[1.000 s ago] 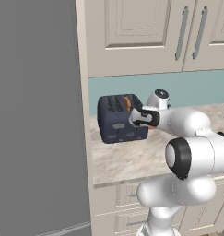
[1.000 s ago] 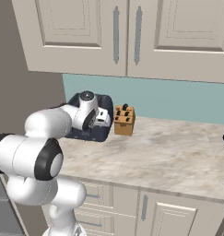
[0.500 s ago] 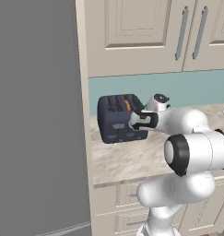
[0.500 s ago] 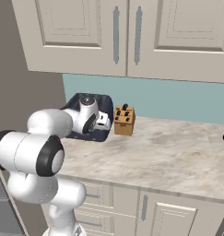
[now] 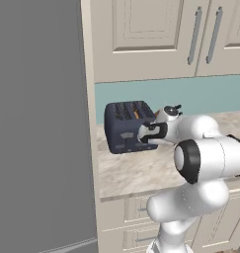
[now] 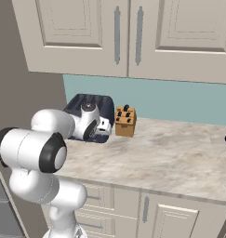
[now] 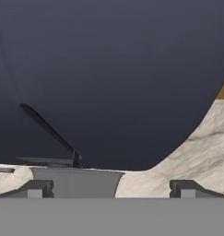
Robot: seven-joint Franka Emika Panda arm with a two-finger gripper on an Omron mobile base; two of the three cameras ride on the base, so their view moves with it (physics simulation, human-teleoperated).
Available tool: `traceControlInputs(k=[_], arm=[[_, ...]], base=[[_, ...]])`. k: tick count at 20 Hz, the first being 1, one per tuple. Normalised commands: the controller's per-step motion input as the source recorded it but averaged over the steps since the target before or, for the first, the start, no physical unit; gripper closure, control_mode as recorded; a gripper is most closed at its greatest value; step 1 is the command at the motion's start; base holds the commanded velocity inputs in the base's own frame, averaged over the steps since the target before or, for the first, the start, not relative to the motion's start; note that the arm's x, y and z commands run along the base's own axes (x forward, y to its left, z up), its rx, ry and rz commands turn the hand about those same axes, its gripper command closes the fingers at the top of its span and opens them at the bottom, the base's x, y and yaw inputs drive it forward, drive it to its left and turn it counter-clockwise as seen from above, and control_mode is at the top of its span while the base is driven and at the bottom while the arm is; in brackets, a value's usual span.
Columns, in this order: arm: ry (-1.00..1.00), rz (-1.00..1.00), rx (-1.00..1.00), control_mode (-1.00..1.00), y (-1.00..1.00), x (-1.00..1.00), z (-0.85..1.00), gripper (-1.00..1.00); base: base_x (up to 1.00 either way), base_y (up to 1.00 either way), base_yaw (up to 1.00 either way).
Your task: Start the toaster. Once the lever pops up, take the bread to the plate on the dining counter.
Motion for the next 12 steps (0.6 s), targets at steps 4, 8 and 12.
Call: traceControlInputs(k=[4,8,12], arm=[[0.00,0.00,0.00,-1.00,0.00,0.00,-0.12,-1.00],[0.00,0.00,0.00,-1.00,0.00,0.00,-0.08,-1.00],[0.00,0.00,0.00,-1.00,0.00,0.00,0.00,-1.00]], base=[[0.00,0.00,0.00],[0.00,0.00,0.00],[0.00,0.00,0.00]])
